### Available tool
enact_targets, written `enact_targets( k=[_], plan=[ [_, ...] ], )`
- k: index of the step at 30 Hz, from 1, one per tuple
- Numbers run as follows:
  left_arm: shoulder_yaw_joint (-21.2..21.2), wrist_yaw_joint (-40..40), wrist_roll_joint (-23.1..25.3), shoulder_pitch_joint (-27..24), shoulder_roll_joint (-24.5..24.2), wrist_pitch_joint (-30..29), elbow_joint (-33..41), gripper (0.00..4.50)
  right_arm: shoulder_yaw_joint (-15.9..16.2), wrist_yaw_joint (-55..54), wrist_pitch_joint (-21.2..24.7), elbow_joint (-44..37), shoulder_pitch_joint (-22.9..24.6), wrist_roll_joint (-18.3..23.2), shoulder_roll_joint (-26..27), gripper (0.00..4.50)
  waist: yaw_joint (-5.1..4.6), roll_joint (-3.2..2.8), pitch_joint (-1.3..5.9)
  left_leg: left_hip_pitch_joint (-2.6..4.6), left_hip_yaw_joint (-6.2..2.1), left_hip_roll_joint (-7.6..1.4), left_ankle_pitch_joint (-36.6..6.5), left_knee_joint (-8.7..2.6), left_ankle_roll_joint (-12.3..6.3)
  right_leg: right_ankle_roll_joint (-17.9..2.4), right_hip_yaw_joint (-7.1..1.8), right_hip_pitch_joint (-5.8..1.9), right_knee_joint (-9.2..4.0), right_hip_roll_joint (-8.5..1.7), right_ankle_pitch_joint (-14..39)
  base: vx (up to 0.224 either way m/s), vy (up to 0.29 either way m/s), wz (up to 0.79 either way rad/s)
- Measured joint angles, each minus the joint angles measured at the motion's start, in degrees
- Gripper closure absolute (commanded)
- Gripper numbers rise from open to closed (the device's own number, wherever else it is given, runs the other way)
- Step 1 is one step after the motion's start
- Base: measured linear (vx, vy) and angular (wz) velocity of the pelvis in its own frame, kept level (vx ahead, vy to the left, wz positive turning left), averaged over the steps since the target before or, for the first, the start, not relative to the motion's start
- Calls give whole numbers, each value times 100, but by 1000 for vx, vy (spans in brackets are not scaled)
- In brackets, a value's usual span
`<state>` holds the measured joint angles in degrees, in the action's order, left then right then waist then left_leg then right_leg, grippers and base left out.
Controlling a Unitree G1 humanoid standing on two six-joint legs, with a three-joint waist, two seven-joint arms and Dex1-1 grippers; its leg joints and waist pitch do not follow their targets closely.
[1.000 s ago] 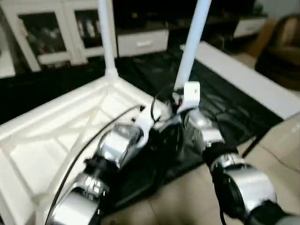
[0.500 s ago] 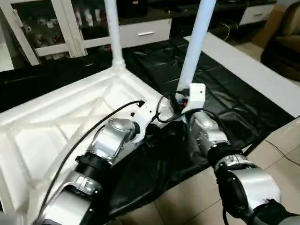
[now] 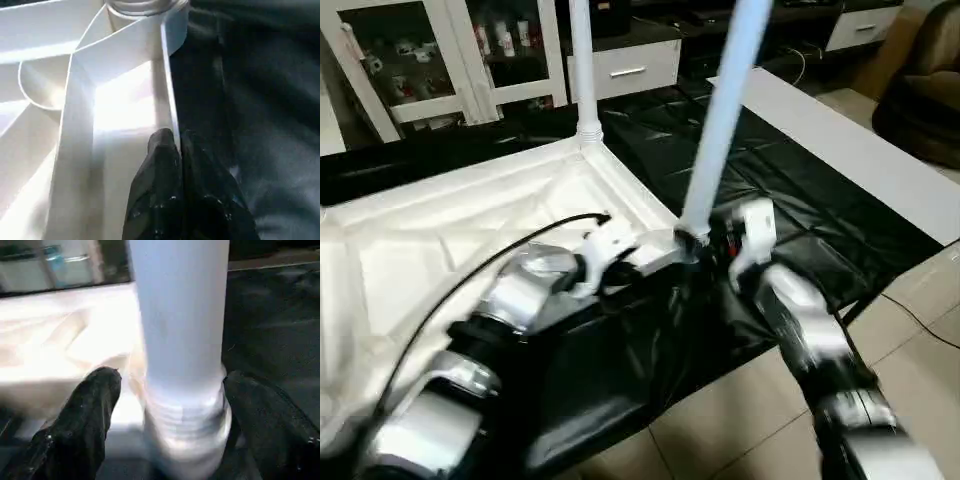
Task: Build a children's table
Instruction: Rotate leg to tighten
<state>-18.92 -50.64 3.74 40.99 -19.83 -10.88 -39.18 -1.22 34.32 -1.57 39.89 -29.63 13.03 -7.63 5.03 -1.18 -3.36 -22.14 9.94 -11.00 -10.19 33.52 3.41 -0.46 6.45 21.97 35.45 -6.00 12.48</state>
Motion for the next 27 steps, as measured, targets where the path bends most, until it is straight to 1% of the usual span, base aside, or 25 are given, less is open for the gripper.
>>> enact_targets(
  k=[2, 4, 8, 10, 13, 15, 17, 19, 23, 25, 27],
  plan=[
    [15, -62, 7, 37, -83, 124, -113, 450, 18, 102, 146, -165, 115, 35, -8, 79, -1, -23, -15, 2, 3, 0, 0, 1, 1, -5, -5, 0, 1, 1, -4, 0, 0, 0],
    [17, -155, 8, 69, -123, 266, -224, 450, 116, 210, 227, -460, 204, 67, -3, 79, 0, -34, -21, 6, 10, 0, 0, 1, 1, -5, -13, 2, 1, 1, -6, 0, 0, 0],
    [50, -250, -15, 166, -189, 458, -492, 450, 220, 376, 418, -852, 362, 97, -3, 79, -7, -34, -21, 9, 11, 0, 0, 1, 0, -5, -18, 2, 0, 5, -6, 0, 0, 0],
    [87, -277, -14, 184, -285, 515, -576, 450, 226, 386, 528, -1005, 451, 112, -15, 79, -23, -34, -21, 10, 11, -3, 1, 1, 1, -5, -22, 4, 1, 11, -6, 0, 0, 0],
    [170, -305, -30, 193, -402, 778, -759, 450, 231, 392, 728, -1302, 596, 201, -73, 79, -25, -35, -23, 9, 11, -6, 1, 1, 2, -5, -30, 8, 1, 19, -7, 0, 0, 0],
    [239, -471, -118, 185, -481, 825, -813, 450, 229, 417, 803, -1514, 694, 244, -107, 79, -25, -35, -23, 7, 11, -7, 0, 0, 2, -5, -33, 10, -5, 24, -6, 0, 0, 0],
    [288, -684, -186, 166, -580, 889, -834, 394, 227, 439, 914, -1734, 810, 285, -132, 70, -15, -35, -23, -2, 16, -9, -2, -3, 1, -5, -40, 20, -10, 31, -6, 0, 0, 0],
    [351, -805, -194, 152, -680, 1055, -878, 391, 228, 462, 1035, -1989, 968, 313, -135, 70, -8, -35, -23, -10, 19, -16, 0, -1, -6, -5, -50, 30, -11, 43, -6, 0, 0, 0],
    [707, -1044, -530, 131, -879, 1377, -918, 351, 229, 414, 1213, -2420, 1262, 345, -147, 70, 8, -32, -22, -16, 26, -27, 1, 3, -6, -5, -58, 43, -2, 52, -6, 0, 0, 0],
    [903, -1243, -669, 86, -1086, 1446, -717, 345, 222, 351, 1308, -2625, 1416, 423, -163, 70, 11, -32, -22, 3, 40, -30, -2, 1, 0, -6, -69, 38, 6, 53, -6, 0, 0, 0],
    [1043, -1326, -823, -8, -1162, 1459, -502, 322, 219, 318, 1413, -2758, 1494, 461, -183, 70, 10, -33, -22, 14, 52, -30, -2, 2, 3, -8, -82, 39, 13, 52, -8, 0, 0, 0]
  ],
)
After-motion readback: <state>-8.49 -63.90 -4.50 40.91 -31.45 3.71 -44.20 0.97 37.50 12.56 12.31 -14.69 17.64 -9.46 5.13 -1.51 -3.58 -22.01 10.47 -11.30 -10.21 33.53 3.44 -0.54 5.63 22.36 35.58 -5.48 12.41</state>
